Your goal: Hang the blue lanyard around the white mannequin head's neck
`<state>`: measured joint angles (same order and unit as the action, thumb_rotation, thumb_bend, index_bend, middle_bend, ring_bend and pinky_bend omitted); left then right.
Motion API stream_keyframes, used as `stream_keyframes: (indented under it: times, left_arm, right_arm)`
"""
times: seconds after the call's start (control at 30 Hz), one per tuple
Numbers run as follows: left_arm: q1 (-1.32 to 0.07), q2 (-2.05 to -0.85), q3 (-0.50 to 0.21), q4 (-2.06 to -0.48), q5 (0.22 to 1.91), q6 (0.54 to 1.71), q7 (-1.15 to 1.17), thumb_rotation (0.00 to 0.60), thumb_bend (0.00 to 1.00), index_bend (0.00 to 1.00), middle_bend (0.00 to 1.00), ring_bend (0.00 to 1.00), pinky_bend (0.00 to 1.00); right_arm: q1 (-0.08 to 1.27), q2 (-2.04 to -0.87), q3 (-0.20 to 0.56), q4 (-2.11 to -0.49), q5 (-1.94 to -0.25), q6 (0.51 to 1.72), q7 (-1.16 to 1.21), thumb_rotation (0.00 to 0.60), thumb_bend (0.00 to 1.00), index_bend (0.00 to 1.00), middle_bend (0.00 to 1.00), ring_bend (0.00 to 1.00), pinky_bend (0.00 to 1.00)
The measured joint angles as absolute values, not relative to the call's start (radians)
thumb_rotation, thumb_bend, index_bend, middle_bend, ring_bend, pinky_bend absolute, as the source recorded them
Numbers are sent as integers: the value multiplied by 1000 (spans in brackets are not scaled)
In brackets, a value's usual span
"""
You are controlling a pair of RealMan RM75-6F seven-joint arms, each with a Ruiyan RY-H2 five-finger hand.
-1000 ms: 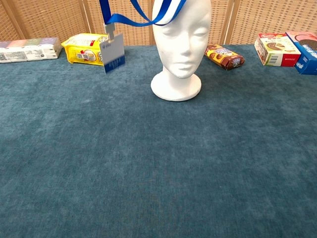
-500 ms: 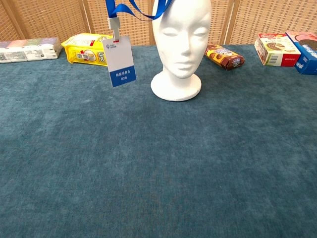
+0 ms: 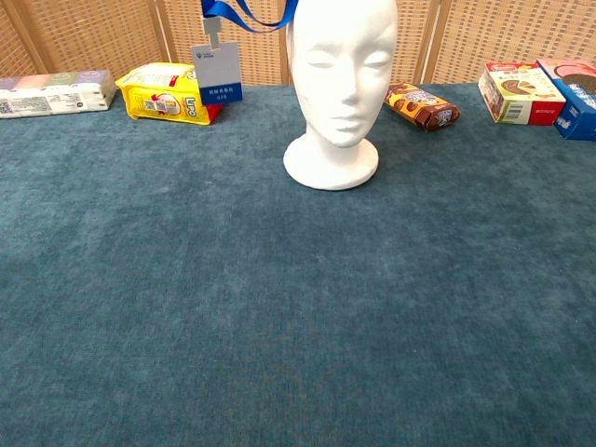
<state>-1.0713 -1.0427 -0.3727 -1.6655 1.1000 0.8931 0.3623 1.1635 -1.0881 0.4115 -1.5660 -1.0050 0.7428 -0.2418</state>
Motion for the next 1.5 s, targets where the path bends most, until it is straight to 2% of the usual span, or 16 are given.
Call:
stream_keyframes:
  times: [0.23, 0.43, 1.5]
  left_arm:
    - [-1130, -1108, -373, -1572, 1048, 872, 405, 600, 455, 689, 1000, 1000, 1000]
    - [-1142, -1114, -372, -1563, 1042, 875, 410, 600, 455, 689, 1000, 1000, 1000]
    - [-1202, -1132, -380, -1596, 1018, 881, 423, 600, 456, 689, 1000, 1000, 1000]
  right_arm:
    - [1215, -1153, 402, -1419, -1010, 699, -213, 600, 561, 801, 1000, 1000, 1000]
    - [1223, -1163, 393, -1386, -1019, 689, -189, 600, 561, 801, 1000, 1000, 1000]
    - [1122, -1054, 352, -1452, -972, 774, -210, 600, 562, 804, 1000, 1000, 1000]
